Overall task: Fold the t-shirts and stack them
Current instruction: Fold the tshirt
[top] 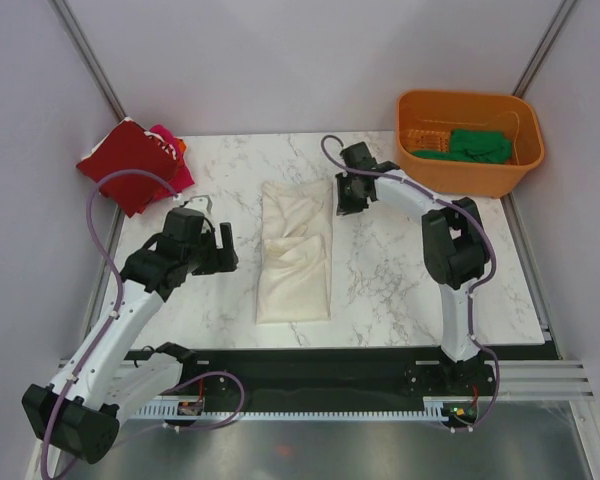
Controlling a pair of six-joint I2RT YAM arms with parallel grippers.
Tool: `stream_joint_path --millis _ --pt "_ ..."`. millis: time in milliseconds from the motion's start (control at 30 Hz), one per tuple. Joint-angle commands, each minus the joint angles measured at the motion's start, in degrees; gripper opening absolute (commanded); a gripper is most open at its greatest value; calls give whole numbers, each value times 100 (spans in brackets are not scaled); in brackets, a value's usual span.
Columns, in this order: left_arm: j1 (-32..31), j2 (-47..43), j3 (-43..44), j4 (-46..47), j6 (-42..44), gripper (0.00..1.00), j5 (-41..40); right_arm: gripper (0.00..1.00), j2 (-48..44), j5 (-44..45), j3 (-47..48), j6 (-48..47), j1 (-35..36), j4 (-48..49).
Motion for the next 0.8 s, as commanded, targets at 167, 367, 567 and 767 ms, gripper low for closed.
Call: stream_joint_path --millis 167,367,567,767 --pt "3 40 56 38 -579 87 832 41 -995 243 165 -339 -139 -324" --pt "-181 -135 -876 240 -1609 84 1211 70 -2875 -921 -2189 -155 -121 421" --pt "-471 118 -1447 240 -1610 84 1211 72 -3819 -2402 -4195 522 194 1529" --pt "-699 357 -1957 1734 -2392 91 1818 66 -3838 -2360 -5276 1128 942 2453"
